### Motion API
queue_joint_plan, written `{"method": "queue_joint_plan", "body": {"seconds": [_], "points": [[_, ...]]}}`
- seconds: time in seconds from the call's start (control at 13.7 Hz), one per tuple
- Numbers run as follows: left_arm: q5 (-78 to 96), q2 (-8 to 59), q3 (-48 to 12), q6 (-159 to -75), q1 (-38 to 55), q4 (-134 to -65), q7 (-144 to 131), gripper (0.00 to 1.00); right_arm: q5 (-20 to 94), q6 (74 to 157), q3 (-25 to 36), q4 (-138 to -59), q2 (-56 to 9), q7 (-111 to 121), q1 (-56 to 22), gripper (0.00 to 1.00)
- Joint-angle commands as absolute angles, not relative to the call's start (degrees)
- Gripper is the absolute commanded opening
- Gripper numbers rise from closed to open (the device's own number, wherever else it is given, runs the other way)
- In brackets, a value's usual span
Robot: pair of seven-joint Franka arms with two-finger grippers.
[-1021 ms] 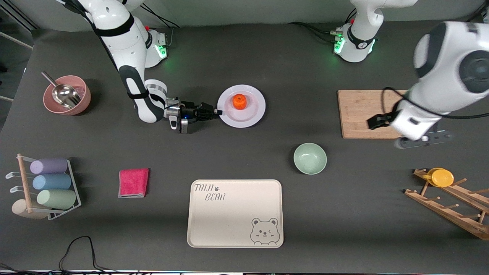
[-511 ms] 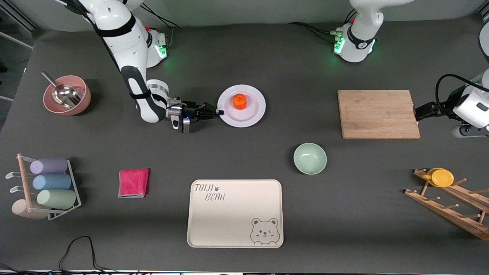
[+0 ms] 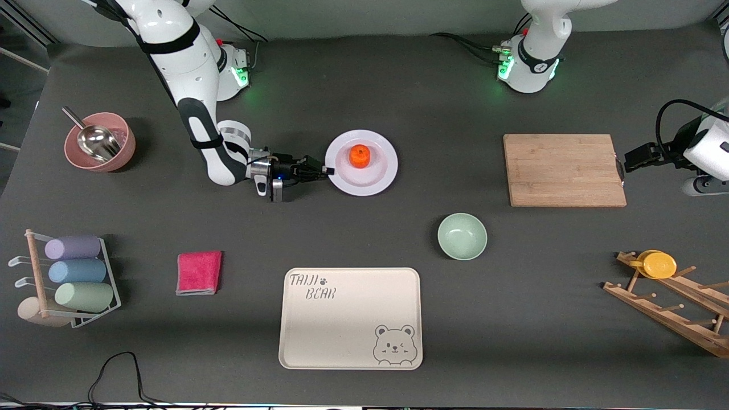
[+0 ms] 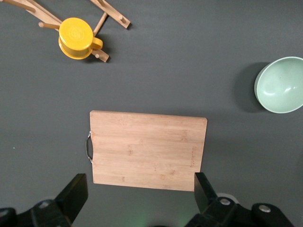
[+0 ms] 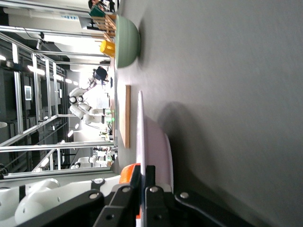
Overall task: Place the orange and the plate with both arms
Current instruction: 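Slide the plate with the right gripper onto the bear-printed tray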
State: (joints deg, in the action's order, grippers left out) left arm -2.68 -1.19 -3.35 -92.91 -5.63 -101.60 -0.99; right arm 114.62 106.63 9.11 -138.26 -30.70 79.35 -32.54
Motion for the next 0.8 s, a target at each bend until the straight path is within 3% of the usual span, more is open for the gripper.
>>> {"method": "queue_joint_plan", "body": {"seconds": [0.0,0.44,0.58,0.73], "points": [[-3.25,-2.64,-2.81,-90.01,-4.05,-101.34,-0.79,1.0,111.03,106.43,8.96,-138.25,-25.59,74.2,-29.98,0.01],[-3.25,-3.16,-2.9,-89.83,-3.34,-101.34,-2.46,1.0,97.48,106.44,8.96,-134.75,-14.68,58.73,-24.26,0.0],[-3.08,-3.25,-3.08,-89.74,-3.25,-101.16,-2.37,1.0,96.86,106.44,8.96,-130.8,-16.07,57.13,-23.12,0.0],[-3.08,-2.9,-3.34,-90.0,-3.16,-101.16,-2.29,1.0,96.77,106.44,9.05,-123.88,-21.77,56.95,-21.98,0.0]]}}
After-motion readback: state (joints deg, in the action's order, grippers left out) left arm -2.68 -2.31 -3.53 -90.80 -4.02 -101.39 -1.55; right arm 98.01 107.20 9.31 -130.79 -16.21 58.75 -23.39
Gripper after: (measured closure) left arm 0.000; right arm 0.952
